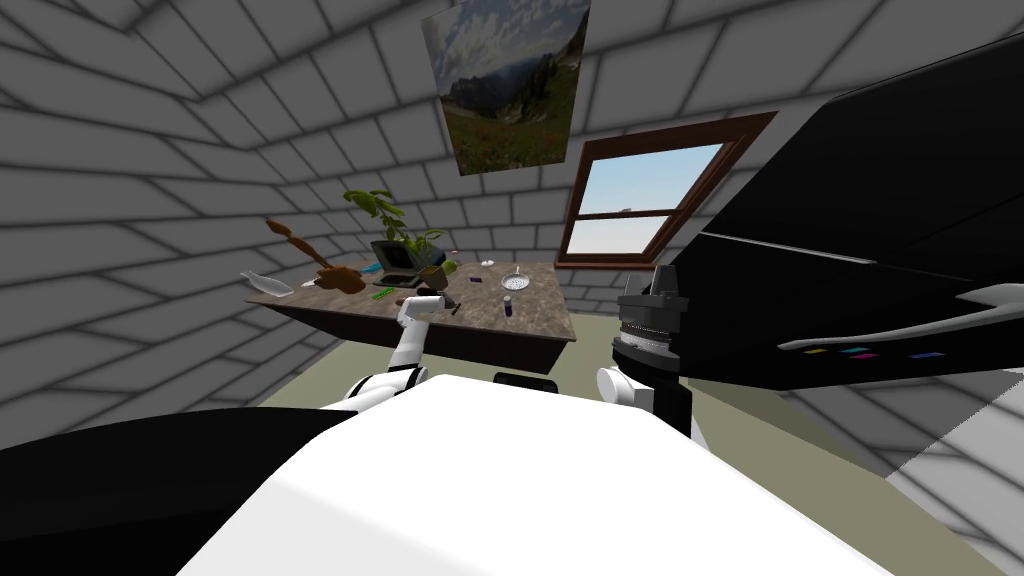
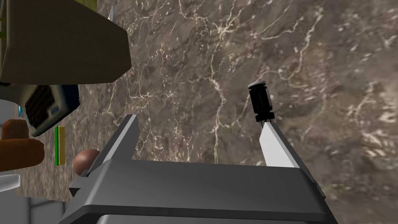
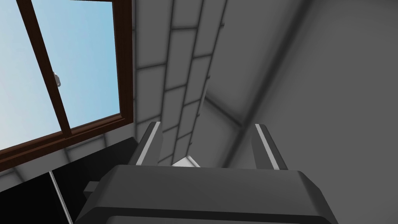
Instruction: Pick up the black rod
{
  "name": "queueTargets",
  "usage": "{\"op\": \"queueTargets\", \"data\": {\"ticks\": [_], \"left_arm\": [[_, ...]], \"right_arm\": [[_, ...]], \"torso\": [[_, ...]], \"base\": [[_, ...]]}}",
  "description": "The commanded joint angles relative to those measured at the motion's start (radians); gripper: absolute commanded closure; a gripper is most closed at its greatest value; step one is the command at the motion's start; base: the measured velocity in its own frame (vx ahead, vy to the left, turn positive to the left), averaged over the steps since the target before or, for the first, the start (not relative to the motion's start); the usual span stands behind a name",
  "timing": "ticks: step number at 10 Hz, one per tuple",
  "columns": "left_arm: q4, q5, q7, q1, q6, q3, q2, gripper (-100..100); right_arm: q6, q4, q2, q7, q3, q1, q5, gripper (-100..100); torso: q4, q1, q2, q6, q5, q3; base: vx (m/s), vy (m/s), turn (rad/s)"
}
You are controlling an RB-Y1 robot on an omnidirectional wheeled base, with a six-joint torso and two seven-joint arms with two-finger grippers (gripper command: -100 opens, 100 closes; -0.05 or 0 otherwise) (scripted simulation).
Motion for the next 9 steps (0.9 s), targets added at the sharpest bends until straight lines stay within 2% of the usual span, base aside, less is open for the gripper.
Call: {"op": "queueTargets", "data": {"ticks": [1, 2, 3, 4, 5, 6, 7, 9], "left_arm": [[0.024, 0.000, 0.021, -0.018, 0.042, 0.006, 0.008, -100], [0.072, 0.001, 0.056, -0.046, 0.072, 0.016, 0.021, -100], [0.072, 0.001, 0.056, -0.046, 0.086, 0.016, 0.021, -100], [0.112, 0.003, 0.090, -0.074, 0.125, 0.027, 0.033, -100], [0.118, 0.003, 0.090, -0.074, 0.129, 0.027, 0.033, -100], [0.159, 0.004, 0.123, -0.101, 0.168, 0.037, 0.045, -100], [0.164, 0.004, 0.123, -0.101, 0.168, 0.037, 0.045, -100], [0.235, 0.005, 0.184, -0.149, 0.231, 0.054, 0.068, -100]], "right_arm": [[0.000, 0.000, 0.000, 0.000, 0.000, 0.000, 0.000, 0], [0.000, 0.000, 0.000, 0.000, 0.000, 0.000, 0.000, 0], [0.000, 0.000, 0.000, 0.000, 0.000, 0.000, 0.000, 0], [0.000, 0.000, 0.000, 0.000, 0.000, 0.000, 0.000, 0], [0.000, 0.000, 0.000, 0.000, 0.000, 0.000, 0.000, 0], [0.000, 0.000, 0.000, 0.000, 0.000, 0.000, 0.000, 0], [0.000, 0.000, 0.000, 0.000, 0.000, 0.000, 0.000, 0], [0.000, 0.000, 0.000, 0.000, 0.000, 0.000, 0.000, 0]], "torso": [[0.000, 0.000, 0.000, 0.000, 0.000, 0.000], [0.000, 0.001, 0.000, 0.000, 0.000, 0.000], [0.000, 0.001, 0.000, 0.000, 0.000, 0.000], [0.000, 0.001, 0.000, 0.000, 0.000, 0.000], [0.000, 0.001, 0.000, 0.000, 0.000, 0.000], [0.000, 0.001, 0.000, 0.000, 0.000, 0.000], [0.000, 0.001, 0.000, 0.000, 0.000, 0.000], [0.000, 0.002, 0.000, 0.000, 0.000, 0.000]], "base": [[0.013, -0.031, -0.021], [0.013, -0.031, -0.051], [0.009, -0.024, -0.022], [0.009, -0.026, -0.048], [0.010, -0.021, -0.023], [0.015, -0.022, -0.050], [0.012, -0.014, -0.025], [0.013, -0.018, -0.064]]}}
